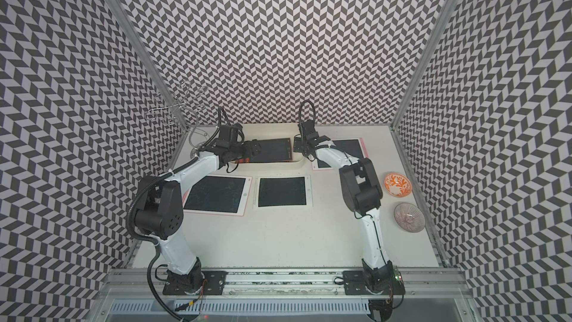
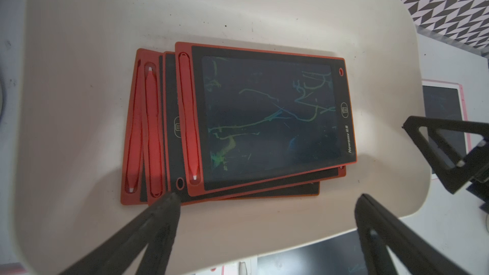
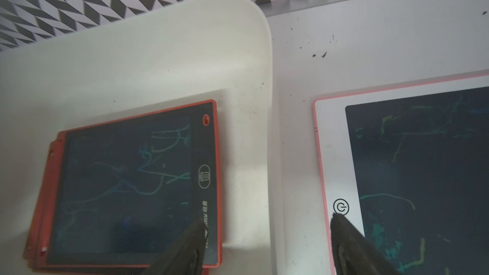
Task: Take out the writing tablet from the storage box
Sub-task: Pick up the writing tablet from the storage box.
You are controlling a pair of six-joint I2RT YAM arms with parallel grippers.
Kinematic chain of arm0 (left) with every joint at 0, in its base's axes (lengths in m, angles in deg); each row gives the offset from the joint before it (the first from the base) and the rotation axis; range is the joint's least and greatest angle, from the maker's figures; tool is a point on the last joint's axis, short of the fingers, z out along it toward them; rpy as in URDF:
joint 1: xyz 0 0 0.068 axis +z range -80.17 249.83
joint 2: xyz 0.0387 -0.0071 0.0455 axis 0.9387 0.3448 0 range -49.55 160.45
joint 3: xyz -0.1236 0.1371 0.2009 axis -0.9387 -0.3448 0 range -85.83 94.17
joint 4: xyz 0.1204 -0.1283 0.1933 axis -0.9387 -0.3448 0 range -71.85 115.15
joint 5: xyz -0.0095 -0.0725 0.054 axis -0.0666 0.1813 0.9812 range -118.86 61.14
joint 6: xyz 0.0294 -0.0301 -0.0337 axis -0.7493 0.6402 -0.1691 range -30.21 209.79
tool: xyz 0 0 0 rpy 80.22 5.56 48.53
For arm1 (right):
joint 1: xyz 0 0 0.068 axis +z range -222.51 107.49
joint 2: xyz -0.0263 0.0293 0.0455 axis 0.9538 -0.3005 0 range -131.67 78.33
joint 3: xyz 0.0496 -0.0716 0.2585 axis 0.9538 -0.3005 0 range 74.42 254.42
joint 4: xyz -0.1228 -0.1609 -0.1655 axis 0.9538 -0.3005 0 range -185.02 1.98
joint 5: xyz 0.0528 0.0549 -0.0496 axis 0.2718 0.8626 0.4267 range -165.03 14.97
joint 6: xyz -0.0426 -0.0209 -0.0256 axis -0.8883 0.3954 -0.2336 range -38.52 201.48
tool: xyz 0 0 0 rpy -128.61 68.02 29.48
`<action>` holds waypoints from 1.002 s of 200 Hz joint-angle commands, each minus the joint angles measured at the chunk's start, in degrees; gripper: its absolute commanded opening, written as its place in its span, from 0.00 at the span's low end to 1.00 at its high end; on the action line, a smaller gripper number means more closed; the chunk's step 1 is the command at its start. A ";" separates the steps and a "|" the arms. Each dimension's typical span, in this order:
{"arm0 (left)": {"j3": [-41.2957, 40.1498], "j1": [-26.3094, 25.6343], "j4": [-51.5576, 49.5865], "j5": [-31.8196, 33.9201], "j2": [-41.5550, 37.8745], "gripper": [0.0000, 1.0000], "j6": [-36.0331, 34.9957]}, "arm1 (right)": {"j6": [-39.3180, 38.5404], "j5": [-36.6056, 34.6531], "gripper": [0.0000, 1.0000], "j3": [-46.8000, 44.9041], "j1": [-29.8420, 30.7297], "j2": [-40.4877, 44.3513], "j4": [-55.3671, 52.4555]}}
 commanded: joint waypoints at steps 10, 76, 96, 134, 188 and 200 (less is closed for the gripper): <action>2.28 -0.05 0.90 1.32 2.14 0.99 -0.59 | -0.45 -2.60 0.66 2.31 0.65 -1.65 1.39; 4.24 0.06 0.68 1.92 5.76 0.99 -0.06 | -1.61 -3.94 0.45 3.69 1.02 -4.62 2.22; 5.68 0.08 0.09 2.25 7.16 0.99 0.07 | -2.15 -5.41 0.35 3.80 1.00 -4.79 2.67; 8.76 0.06 -1.47 3.01 10.65 0.99 -0.18 | -3.22 -5.86 0.24 3.78 0.97 -4.88 3.66; 13.85 0.30 -4.22 3.41 15.60 0.99 -0.63 | -2.99 -6.21 0.06 3.38 1.01 -4.79 4.07; 13.82 0.30 -4.20 3.67 15.91 0.99 -0.63 | -2.54 -6.67 0.00 3.11 0.99 -4.66 4.02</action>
